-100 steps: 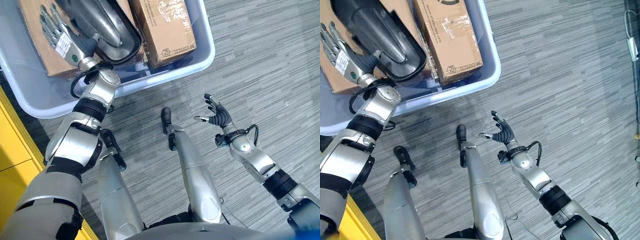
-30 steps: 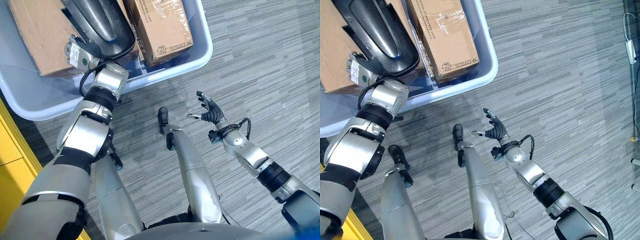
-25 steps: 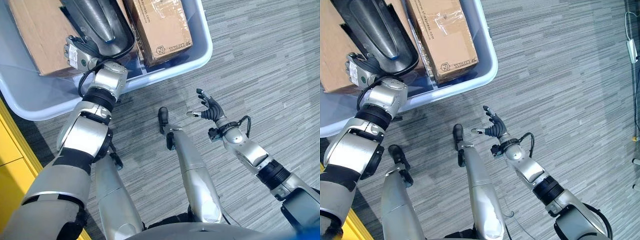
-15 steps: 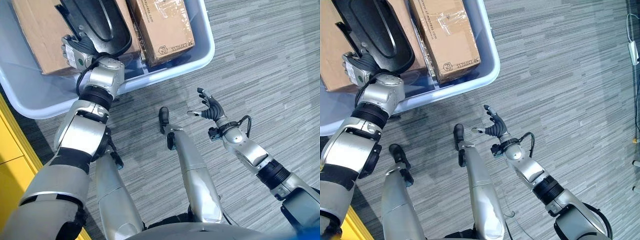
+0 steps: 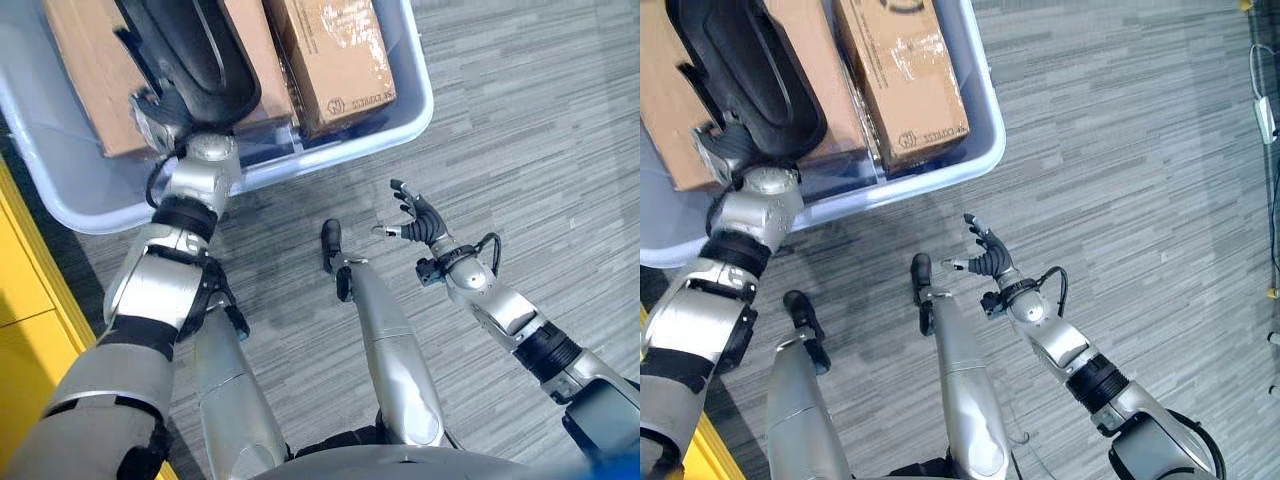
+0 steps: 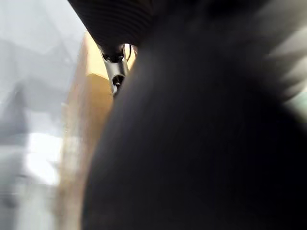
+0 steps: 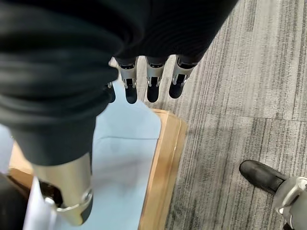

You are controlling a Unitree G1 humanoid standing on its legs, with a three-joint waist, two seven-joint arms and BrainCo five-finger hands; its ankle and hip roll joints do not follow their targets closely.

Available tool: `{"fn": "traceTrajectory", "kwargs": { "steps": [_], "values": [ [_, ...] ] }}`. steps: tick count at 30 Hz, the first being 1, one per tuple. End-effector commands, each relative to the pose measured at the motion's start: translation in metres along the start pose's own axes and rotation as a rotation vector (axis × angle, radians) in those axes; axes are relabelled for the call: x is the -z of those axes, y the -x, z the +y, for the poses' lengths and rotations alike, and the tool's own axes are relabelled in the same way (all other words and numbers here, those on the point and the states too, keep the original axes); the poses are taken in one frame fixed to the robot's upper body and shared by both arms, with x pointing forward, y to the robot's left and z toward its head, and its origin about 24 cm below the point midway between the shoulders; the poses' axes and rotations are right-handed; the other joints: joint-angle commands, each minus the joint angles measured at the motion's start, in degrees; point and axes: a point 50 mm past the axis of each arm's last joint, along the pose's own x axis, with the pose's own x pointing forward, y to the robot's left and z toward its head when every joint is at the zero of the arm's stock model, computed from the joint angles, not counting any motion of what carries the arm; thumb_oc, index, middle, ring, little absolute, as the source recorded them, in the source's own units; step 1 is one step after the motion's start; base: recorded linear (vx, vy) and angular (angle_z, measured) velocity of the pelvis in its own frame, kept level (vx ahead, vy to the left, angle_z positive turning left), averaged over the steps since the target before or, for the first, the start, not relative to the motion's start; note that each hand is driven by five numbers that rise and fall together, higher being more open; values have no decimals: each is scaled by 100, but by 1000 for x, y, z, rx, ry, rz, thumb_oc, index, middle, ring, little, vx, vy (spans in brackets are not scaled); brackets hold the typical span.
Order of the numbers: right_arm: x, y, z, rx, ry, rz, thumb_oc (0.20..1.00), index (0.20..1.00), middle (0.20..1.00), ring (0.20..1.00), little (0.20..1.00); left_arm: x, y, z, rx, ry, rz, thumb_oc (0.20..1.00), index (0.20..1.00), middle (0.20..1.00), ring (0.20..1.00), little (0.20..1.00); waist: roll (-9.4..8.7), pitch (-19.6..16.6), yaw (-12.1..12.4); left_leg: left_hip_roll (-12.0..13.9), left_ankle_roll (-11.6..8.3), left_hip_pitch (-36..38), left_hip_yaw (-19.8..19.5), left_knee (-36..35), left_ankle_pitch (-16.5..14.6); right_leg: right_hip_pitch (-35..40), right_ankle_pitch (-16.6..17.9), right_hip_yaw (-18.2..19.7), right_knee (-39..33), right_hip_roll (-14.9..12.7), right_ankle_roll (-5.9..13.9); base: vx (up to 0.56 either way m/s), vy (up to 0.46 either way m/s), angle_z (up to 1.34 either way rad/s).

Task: Move parts from the plastic box to the shelf.

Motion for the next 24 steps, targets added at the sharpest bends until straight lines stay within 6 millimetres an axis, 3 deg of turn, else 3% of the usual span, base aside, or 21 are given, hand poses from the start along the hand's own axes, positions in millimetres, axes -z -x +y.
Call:
{"fn": "traceTrajectory", "kwargs": {
  "steps": [1,11,14,21,22,23,24],
  "values": [
    [-19,7,-11,-7,36,-120,1000,1000,1000,1000,1000,23,-5,13,-58,-15,28,200,200,200,200,200,-21,286,-8,62,16,-144,-223,300,127,698,-293,-11,-363,126,59,-23,97,6],
    [-14,22,-19,-51,73,-139,1000,1000,1000,1000,1000,28,-14,41,-143,-79,-151,200,200,200,200,200,265,286,99,95,-47,1184,-144,-421,236,1683,-356,48,-677,95,76,-20,111,-1],
    [-10,28,-25,-87,100,-137,1000,1000,1000,1000,1000,35,-17,56,-195,-171,-221,200,200,200,200,200,392,282,158,116,-53,1815,-97,-628,249,2192,-414,39,-817,116,70,8,111,-2],
    [1,37,-24,-195,134,-91,1000,1000,1000,1000,1000,53,-19,76,-227,-217,-250,200,200,200,200,200,746,-245,129,145,-72,2648,44,-1213,377,2847,-500,161,-1187,43,121,45,158,-1],
    [5,39,-22,-222,87,-70,1000,1000,1000,1000,1000,58,-18,77,-202,-218,-253,200,200,200,200,200,856,-361,137,182,-44,2795,144,-1451,574,2962,-368,155,-1356,24,117,53,192,-8],
    [6,40,-22,-229,79,-64,1000,1000,1000,1000,1000,60,-17,78,-193,-224,-253,200,200,200,200,200,884,-406,132,162,-94,2896,99,-1493,481,3053,-492,185,-1364,3,159,-50,173,-6],
    [7,40,-20,-247,65,-64,1000,1000,1000,1000,1000,62,-16,77,-173,-238,-264,200,200,200,200,200,931,-442,145,195,-61,2926,166,-1598,639,3069,-359,165,-1451,6,136,0,140,-4]
  ]
}}
